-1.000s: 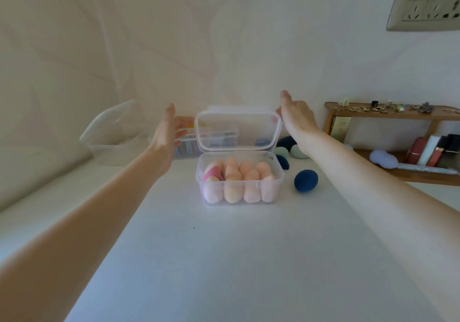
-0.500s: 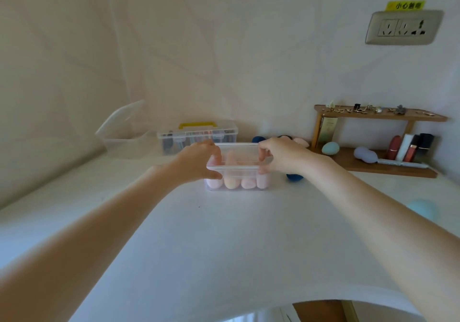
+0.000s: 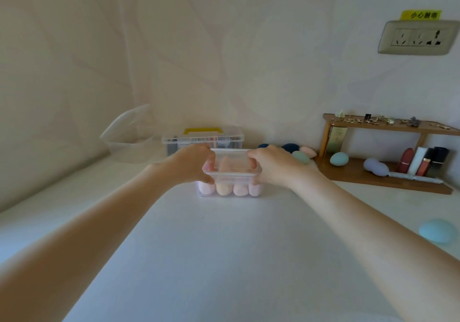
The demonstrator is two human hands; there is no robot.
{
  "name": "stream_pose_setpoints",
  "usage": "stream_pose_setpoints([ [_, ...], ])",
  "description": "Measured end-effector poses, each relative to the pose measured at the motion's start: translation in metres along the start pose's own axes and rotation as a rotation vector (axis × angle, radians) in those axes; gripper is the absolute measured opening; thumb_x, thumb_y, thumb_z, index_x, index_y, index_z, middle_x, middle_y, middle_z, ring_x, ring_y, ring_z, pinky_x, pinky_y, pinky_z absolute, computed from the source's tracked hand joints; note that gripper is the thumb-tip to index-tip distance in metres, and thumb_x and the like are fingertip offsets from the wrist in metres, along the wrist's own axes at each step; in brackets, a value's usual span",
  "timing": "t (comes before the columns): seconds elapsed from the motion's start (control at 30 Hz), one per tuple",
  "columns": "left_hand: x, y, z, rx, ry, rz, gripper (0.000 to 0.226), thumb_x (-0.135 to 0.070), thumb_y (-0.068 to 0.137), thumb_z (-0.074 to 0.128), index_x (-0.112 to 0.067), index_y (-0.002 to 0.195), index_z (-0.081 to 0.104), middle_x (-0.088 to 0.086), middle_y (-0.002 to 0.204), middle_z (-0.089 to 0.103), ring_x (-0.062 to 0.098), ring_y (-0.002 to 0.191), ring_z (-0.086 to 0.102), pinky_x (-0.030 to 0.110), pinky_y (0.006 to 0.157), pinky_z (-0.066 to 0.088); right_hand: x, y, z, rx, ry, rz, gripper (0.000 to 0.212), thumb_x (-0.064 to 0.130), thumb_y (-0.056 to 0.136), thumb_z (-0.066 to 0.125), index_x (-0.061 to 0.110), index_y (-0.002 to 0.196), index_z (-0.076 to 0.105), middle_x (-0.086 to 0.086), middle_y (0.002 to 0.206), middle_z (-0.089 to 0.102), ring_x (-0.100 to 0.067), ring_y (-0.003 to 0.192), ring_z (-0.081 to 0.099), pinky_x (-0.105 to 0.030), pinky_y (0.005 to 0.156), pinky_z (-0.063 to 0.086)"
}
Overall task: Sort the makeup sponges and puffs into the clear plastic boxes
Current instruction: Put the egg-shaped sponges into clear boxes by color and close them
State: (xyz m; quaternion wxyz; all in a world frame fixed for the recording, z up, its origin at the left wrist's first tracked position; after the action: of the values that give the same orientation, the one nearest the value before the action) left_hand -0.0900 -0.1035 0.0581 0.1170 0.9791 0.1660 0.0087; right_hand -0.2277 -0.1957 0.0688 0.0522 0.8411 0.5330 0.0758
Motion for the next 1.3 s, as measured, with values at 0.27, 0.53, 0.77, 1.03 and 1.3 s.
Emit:
stream_pose_setpoints([
  [0.27,0.091,0.006,0.01,-0.098,-0.073,-0.198,0.036,-0.018,0.078,0.069,-0.007,0.111,0.058,0.01,0.124,0.05,0.026,0.117,0.049,0.031,0.095,0.037,0.049,0.075,0.024,-0.085,0.025,-0.082,0.018,0.016,0.087,0.054,0.022,0.083,0.037,-0.008,0.11,0.06,-0.029,0.102,0.056,-0.027,0.066,0.033],
  [0.53,0.177,0.012,0.033,-0.145,-0.005,-0.562,0.06,-0.023,0.091,0.049,-0.003,0.142,0.024,0.015,0.143,0.041,0.032,0.133,0.039,0.039,0.114,0.019,0.067,0.121,0.04,-0.111,0.054,-0.052,0.027,0.018,0.086,0.057,0.018,0.113,0.054,-0.007,0.125,0.058,-0.029,0.117,0.053,-0.03,0.079,0.04],
  [0.77,0.177,-0.007,0.022,-0.085,0.295,-0.544,0.032,-0.037,0.095,0.038,-0.015,0.108,0.058,0.005,0.117,0.063,0.025,0.112,0.055,0.033,0.098,0.032,0.087,0.129,0.042,-0.098,0.094,0.019,0.022,0.018,0.086,0.056,0.02,0.108,0.057,-0.011,0.125,0.057,-0.031,0.119,0.052,-0.032,0.085,0.042],
  [1.03,0.12,-0.086,-0.011,-0.215,-0.011,-0.522,0.033,-0.031,0.079,0.059,-0.021,0.058,0.036,-0.008,0.061,0.04,0.022,0.071,0.046,0.026,0.057,0.031,0.111,0.13,0.047,-0.067,0.215,-0.061,0.018,0.024,0.093,0.045,0.029,0.102,0.059,-0.013,0.133,0.048,-0.033,0.131,0.035,-0.036,0.102,0.034],
  [1.3,0.023,-0.09,-0.026,-0.242,-0.258,-0.172,0.026,-0.027,0.074,0.064,-0.017,0.06,0.045,-0.007,0.056,0.043,0.02,0.061,0.045,0.029,0.053,0.032,0.064,0.086,0.025,-0.134,0.189,-0.002,0.037,0.013,0.089,0.051,0.019,0.125,0.055,-0.013,0.134,0.04,-0.035,0.125,0.038,-0.043,0.103,0.037],
])
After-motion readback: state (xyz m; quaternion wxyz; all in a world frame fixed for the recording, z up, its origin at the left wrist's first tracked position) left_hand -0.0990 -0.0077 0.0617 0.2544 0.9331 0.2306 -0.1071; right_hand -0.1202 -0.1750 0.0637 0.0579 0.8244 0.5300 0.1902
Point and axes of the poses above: each hand's wrist, its own y-axis towards the middle knuckle, its own z-axis out of the palm, x = y × z, the point moved 4 cm from there along y, towards the middle knuckle
